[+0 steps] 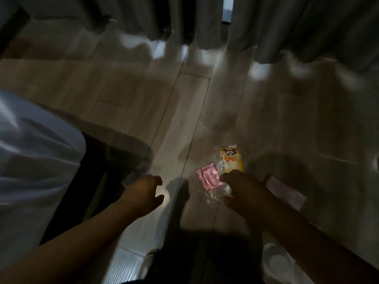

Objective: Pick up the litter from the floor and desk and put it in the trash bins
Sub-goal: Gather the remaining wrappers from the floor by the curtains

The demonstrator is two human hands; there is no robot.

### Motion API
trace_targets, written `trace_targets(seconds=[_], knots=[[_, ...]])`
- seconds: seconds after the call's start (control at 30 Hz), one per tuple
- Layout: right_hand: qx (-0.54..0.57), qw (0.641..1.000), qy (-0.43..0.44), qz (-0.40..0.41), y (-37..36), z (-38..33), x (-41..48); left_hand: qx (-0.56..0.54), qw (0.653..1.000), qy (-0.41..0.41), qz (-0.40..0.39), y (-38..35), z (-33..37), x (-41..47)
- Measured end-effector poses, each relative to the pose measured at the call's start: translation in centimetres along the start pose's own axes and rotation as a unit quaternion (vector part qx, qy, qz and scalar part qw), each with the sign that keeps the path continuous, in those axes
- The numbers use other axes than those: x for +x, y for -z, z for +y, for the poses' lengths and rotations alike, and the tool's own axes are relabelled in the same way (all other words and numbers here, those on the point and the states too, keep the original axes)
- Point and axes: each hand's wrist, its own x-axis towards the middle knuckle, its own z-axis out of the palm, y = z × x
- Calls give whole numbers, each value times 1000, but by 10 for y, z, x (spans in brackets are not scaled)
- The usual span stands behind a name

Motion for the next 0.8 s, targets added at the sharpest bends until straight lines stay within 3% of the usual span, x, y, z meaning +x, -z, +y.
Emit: trace_targets(seconds=[0.23, 0.4, 0.63, 0.8], knots=[[-89, 990, 98, -39, -98, 3, 128, 4, 996, 28, 83, -73, -68, 103], [-110, 985, 110, -78, -116, 6, 145, 1, 990, -4, 140, -89, -90, 130], [-116, 979, 145, -83, -144, 10, 125, -26, 993, 64, 95, -104, -99, 137], [-130, 979, 139, -69, -139, 18, 126, -18, 995, 51, 88, -116, -98, 140]])
